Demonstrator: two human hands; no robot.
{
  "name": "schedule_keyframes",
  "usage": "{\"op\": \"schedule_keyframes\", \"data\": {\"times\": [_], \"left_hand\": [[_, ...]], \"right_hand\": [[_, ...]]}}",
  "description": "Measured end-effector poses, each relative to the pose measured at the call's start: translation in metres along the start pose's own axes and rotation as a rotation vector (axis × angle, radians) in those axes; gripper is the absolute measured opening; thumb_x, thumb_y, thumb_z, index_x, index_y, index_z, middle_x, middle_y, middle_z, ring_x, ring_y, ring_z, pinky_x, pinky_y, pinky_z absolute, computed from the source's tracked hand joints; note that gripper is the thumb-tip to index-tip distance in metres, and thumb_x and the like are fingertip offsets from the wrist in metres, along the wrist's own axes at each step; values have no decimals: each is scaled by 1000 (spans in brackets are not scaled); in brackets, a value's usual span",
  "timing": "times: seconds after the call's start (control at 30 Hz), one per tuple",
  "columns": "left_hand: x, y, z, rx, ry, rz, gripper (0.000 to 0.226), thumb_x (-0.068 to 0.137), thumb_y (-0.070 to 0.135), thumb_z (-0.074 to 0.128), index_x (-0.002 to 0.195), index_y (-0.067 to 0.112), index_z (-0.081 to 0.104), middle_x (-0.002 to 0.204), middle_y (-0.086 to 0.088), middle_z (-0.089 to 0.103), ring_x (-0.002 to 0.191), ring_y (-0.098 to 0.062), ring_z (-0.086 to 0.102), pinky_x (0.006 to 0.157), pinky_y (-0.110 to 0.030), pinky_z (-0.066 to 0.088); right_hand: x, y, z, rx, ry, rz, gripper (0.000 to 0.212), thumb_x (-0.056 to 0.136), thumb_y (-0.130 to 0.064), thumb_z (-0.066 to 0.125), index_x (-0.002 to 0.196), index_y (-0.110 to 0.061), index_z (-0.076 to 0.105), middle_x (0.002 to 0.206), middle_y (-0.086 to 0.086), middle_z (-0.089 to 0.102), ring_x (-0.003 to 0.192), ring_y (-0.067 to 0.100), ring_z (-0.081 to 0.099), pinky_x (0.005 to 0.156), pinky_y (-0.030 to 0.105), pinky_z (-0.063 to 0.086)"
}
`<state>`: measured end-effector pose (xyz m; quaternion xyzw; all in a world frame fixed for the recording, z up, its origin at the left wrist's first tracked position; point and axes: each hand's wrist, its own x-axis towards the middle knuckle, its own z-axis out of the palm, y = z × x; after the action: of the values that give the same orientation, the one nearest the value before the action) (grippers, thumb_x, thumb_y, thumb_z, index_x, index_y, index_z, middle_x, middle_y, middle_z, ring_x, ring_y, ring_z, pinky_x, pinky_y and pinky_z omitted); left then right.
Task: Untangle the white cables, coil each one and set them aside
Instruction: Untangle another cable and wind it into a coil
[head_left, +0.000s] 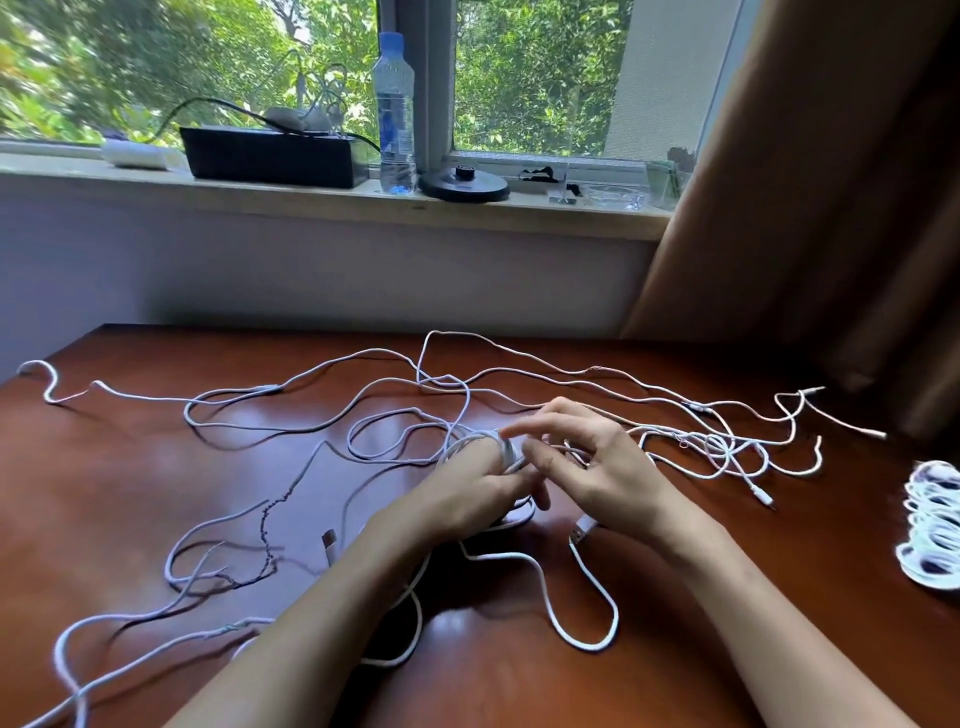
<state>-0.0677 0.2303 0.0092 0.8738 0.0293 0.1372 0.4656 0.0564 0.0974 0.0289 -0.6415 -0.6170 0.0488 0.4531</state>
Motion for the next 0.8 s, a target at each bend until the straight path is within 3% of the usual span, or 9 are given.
{"op": "schedule_keyframes", "data": {"times": [0.1, 0.23, 0.4, 0.6, 0.67, 0.73, 0.8], "left_hand": [[0, 1, -1, 4, -10, -6, 44, 97, 46, 48, 74, 17, 72, 53, 3, 38, 50, -15, 37, 52, -32, 29], [0, 3, -2, 11, -25, -18, 36, 94, 38, 49, 74, 20, 73, 55, 3, 39, 52, -14, 40, 52, -29, 33], [-2, 5, -2, -16, -35, -37, 32, 97, 28, 52, 74, 19, 72, 54, 10, 41, 52, -9, 41, 52, -26, 36], [2, 1, -2, 161, 19, -59, 32, 100, 25, 58, 75, 17, 76, 50, 15, 54, 49, -1, 50, 55, -18, 34], [0, 4, -1, 211, 76, -49, 30, 98, 21, 61, 75, 15, 78, 48, 22, 56, 52, 6, 54, 55, -11, 33], [-2, 7, 1, 203, 124, -41, 34, 96, 18, 64, 63, 19, 72, 43, 21, 52, 45, 7, 50, 51, -10, 30], [-3, 7, 0, 157, 192, -44, 39, 93, 20, 68, 54, 17, 62, 41, 12, 38, 41, 0, 35, 48, -17, 25]], "right_hand": [[1, 3, 3, -38, 10, -3, 34, 97, -15, 65, 124, -36, 70, 90, -11, 56, 77, 17, 57, 76, 30, 49], [1, 7, 0, -106, -15, -54, 30, 98, -18, 62, 124, -30, 72, 89, -16, 55, 84, 8, 61, 76, 18, 45], [-1, 10, -2, -149, -71, -133, 44, 97, -2, 58, 128, -30, 70, 93, -10, 55, 86, 9, 63, 80, 19, 49], [1, 12, -2, -183, -39, -75, 28, 99, -24, 59, 120, -39, 69, 94, -15, 59, 88, 9, 62, 78, 28, 50], [1, 11, -2, -186, -39, -83, 26, 100, -24, 58, 119, -37, 70, 95, -22, 59, 91, 3, 61, 80, 20, 47], [1, 13, -3, -205, -27, -78, 23, 100, -24, 57, 118, -29, 71, 94, -28, 58, 90, -3, 59, 80, 14, 43], [2, 16, -4, -228, -17, -60, 24, 100, -27, 55, 115, -21, 72, 97, -26, 59, 93, -5, 59, 82, 14, 42]]}}
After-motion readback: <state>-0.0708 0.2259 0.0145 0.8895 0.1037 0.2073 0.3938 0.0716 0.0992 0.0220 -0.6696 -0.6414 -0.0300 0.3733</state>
